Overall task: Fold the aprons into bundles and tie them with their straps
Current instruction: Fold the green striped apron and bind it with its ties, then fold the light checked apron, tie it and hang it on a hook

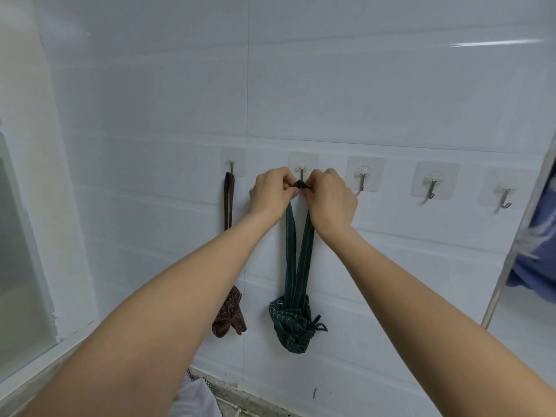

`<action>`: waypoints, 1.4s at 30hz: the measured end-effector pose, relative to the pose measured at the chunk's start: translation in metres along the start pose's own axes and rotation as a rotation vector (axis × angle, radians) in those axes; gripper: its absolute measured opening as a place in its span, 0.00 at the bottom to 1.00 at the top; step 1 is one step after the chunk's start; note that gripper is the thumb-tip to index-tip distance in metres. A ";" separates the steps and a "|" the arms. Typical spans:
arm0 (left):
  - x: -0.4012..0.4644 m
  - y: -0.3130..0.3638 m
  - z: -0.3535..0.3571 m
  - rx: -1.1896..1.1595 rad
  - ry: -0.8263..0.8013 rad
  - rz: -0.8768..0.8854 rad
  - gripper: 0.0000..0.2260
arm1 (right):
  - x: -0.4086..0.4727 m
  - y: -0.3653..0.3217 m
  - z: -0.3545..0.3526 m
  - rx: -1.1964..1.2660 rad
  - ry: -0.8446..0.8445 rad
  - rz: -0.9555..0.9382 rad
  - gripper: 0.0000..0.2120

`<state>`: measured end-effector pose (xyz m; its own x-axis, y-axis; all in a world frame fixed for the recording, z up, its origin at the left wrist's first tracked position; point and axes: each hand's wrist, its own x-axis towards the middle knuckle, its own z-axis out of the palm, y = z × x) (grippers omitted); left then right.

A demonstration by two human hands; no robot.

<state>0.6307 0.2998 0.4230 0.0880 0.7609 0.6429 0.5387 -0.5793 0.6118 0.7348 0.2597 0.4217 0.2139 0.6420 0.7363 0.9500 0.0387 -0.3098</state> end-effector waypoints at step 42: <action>-0.126 -0.143 -0.069 0.090 -0.065 -0.261 0.09 | -0.146 -0.046 0.099 0.391 -0.394 -0.279 0.09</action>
<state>0.4846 0.2666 0.2867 -0.0118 0.8997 0.4363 0.6218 -0.3351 0.7079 0.6374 0.2405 0.2689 -0.2009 0.7987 0.5672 0.7884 0.4755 -0.3904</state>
